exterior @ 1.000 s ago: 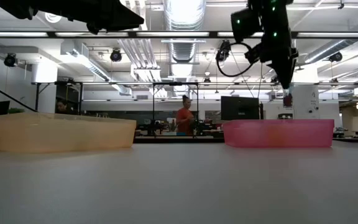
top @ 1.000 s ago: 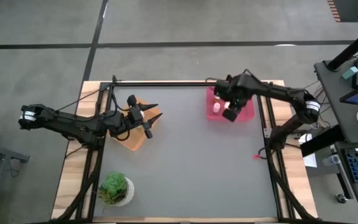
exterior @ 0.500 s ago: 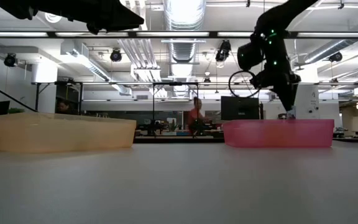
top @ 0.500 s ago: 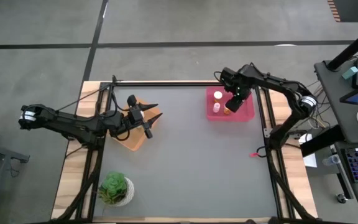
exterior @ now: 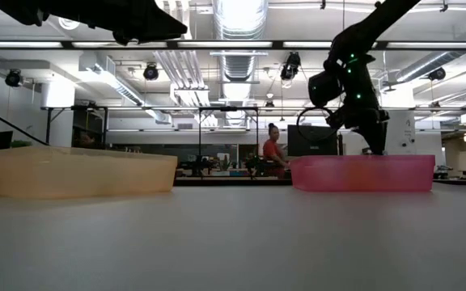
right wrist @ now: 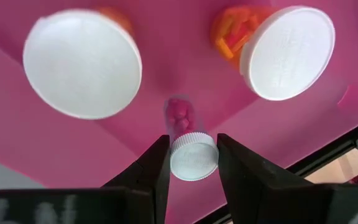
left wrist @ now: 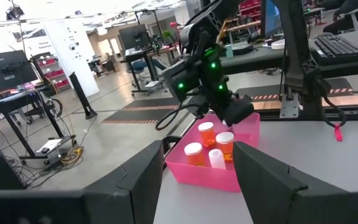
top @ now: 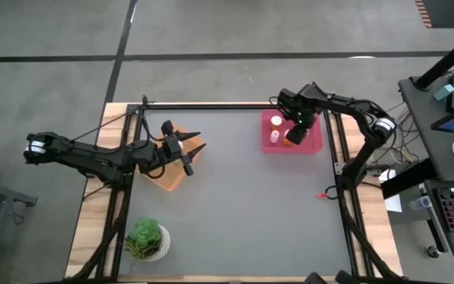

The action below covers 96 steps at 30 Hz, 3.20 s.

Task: Pick and place medicine bottles into bin by pill shape (circle, oval)
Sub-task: Put the blue capsule bottle into the pink bin, then return to Home Position

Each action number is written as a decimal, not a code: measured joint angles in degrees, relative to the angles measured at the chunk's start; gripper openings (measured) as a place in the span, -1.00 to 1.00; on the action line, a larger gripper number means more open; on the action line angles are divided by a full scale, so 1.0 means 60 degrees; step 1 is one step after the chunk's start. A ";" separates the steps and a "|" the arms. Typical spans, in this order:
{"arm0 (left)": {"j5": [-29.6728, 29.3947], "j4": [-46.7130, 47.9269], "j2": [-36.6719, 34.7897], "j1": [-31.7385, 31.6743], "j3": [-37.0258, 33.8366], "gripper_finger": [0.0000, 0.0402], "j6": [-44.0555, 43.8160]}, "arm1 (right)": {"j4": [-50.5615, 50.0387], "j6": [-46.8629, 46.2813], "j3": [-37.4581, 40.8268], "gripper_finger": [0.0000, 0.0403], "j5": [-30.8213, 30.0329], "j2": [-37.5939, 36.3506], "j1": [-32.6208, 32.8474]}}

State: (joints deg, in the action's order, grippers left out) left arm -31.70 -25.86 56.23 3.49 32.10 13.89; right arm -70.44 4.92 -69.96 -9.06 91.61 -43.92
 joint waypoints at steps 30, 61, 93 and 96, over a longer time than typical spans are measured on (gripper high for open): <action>0.0000 -0.0024 0.0004 0.0000 -0.0001 -0.11 0.0004 | 0.1079 -0.0062 0.0739 -0.14 -0.0005 -0.0379 0.0000; 0.0832 -0.0012 0.0000 0.0007 -0.0012 -0.11 0.0007 | 1.2381 0.2158 0.6279 -0.32 0.0004 -0.8575 0.7911; 0.3285 0.1654 -0.5522 -0.0004 -0.3029 -0.16 0.0251 | 1.2301 0.2365 1.0071 -0.49 0.0095 -1.5040 0.8085; 0.3279 0.1608 -0.6022 -0.0004 -0.3437 -0.26 0.0247 | 1.2284 0.2359 1.0376 -0.49 0.0241 -1.5127 0.8083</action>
State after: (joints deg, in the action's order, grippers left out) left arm -12.03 -16.21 20.10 3.46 11.48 15.37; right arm 3.27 19.07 -7.70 -7.61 0.85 4.58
